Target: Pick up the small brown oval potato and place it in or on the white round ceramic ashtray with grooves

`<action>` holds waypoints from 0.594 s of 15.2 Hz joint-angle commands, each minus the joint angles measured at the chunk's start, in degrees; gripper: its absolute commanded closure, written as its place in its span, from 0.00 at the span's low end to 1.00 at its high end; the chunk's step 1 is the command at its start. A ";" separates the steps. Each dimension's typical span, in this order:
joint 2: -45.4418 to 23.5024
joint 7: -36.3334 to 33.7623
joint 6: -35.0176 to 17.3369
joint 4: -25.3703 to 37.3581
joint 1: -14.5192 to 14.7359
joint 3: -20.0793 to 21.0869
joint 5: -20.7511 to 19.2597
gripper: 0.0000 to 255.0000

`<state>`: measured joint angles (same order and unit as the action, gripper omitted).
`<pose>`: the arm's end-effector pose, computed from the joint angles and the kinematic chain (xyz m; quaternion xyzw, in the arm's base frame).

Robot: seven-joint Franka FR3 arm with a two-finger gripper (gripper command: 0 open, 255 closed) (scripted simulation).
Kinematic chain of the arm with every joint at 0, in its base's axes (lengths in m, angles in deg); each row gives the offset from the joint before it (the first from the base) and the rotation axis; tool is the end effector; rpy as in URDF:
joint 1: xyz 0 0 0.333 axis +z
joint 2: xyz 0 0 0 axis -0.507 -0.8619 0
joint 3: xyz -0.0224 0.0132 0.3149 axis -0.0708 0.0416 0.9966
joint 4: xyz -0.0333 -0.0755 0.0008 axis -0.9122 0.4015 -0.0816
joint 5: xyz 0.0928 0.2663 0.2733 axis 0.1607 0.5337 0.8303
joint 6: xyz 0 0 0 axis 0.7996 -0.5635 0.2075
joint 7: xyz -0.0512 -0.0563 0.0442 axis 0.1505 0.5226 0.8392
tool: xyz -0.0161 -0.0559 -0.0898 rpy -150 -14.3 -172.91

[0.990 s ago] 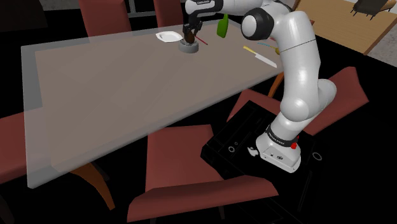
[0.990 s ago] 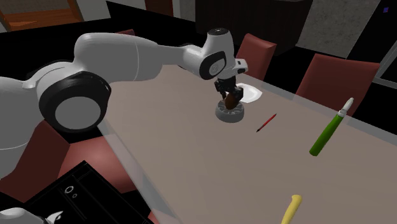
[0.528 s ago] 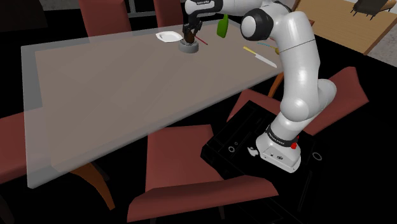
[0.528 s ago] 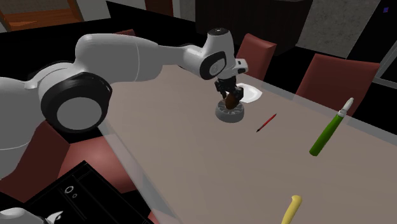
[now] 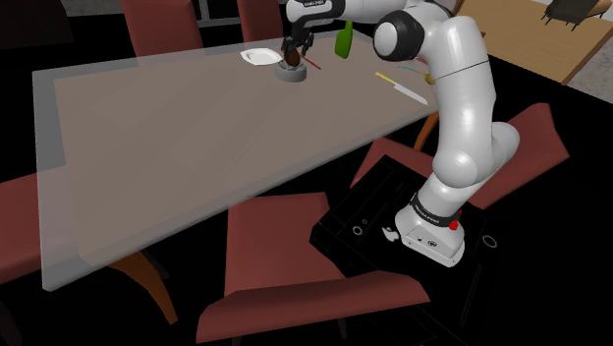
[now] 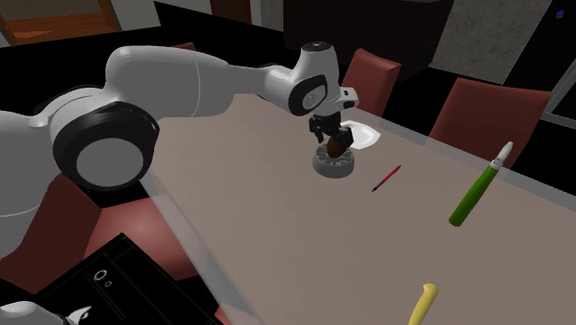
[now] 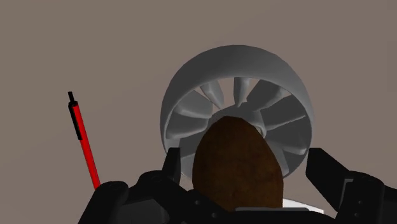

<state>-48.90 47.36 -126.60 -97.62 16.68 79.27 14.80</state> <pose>0.7525 -0.2223 0.3806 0.9852 -0.0871 0.1412 0.0434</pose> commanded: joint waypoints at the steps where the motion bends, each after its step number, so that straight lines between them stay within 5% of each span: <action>1: 2.81 0.03 1.71 -1.08 0.10 -0.08 -0.09 0.00; 9: 3.86 0.01 2.44 -1.41 0.16 -0.12 -0.14 0.00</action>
<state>-45.03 47.37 -124.18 -99.04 16.84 79.15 14.67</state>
